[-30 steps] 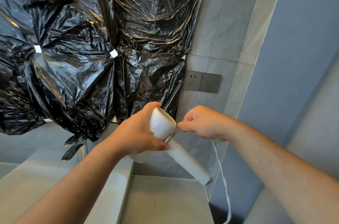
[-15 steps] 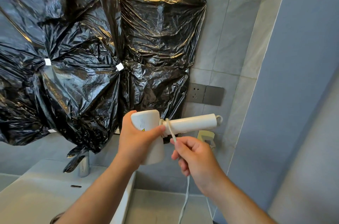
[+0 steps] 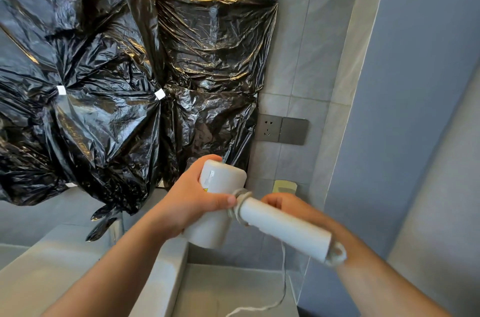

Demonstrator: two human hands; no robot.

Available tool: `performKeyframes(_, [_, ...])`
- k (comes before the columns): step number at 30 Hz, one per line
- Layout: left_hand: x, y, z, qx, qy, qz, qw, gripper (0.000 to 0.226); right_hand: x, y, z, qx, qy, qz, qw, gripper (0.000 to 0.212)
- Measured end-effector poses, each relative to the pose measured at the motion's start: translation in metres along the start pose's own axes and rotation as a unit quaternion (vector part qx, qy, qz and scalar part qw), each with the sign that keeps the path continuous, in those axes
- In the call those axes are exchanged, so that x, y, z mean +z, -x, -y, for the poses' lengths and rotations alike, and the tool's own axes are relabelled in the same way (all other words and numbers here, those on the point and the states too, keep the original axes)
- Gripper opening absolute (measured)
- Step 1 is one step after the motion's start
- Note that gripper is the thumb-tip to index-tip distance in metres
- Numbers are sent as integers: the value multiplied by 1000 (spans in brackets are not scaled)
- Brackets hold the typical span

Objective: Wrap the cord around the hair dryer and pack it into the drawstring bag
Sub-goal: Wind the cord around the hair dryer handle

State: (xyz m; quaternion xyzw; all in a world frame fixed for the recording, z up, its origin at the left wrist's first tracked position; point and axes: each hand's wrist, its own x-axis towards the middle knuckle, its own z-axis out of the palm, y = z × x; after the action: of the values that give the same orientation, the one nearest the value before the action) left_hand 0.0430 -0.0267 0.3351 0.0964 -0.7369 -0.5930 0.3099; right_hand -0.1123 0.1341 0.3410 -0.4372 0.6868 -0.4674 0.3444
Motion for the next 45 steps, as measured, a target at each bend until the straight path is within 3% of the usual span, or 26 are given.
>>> performKeyframes(3, [3, 3, -10, 10, -70, 43, 997, 92, -18, 5, 2, 7, -28, 58, 998, 14])
performKeyframes(6, [13, 6, -21, 22, -205, 39, 978, 93, -24, 12, 6, 24, 34, 67, 997, 18])
performKeyframes(11, [42, 20, -35, 45, -393, -21, 918, 101, -20, 5, 6, 26, 193, -23, 981, 17])
performKeyframes(14, [59, 30, -35, 98, -449, -94, 883, 99, -16, 8, 6, 29, 91, -81, 992, 21])
performKeyframes(18, [68, 37, -23, 117, -449, -189, 865, 96, -8, 26, 6, 20, -66, -65, 996, 25])
performKeyframes(22, [71, 44, -12, 89, -355, -279, 888, 97, 8, 47, -4, -27, -138, -59, 988, 30])
performKeyframes(28, [89, 42, -10, 69, -138, -368, 917, 93, 32, 67, -27, -150, -66, -97, 982, 22])
performKeyframes(32, [102, 41, -10, 64, -56, -345, 935, 93, 24, 64, -35, -169, 39, -107, 979, 25])
performKeyframes(36, [101, 43, -12, 65, -22, -302, 951, 85, 4, 70, -33, -161, 34, -66, 984, 21])
performKeyframes(41, [90, 43, -15, 45, 53, -178, 982, 101, -27, 77, -31, -133, 54, -7, 990, 16])
performKeyframes(45, [84, 41, -23, 33, 59, -37, 997, 109, -47, 77, -24, -61, 63, 108, 990, 11])
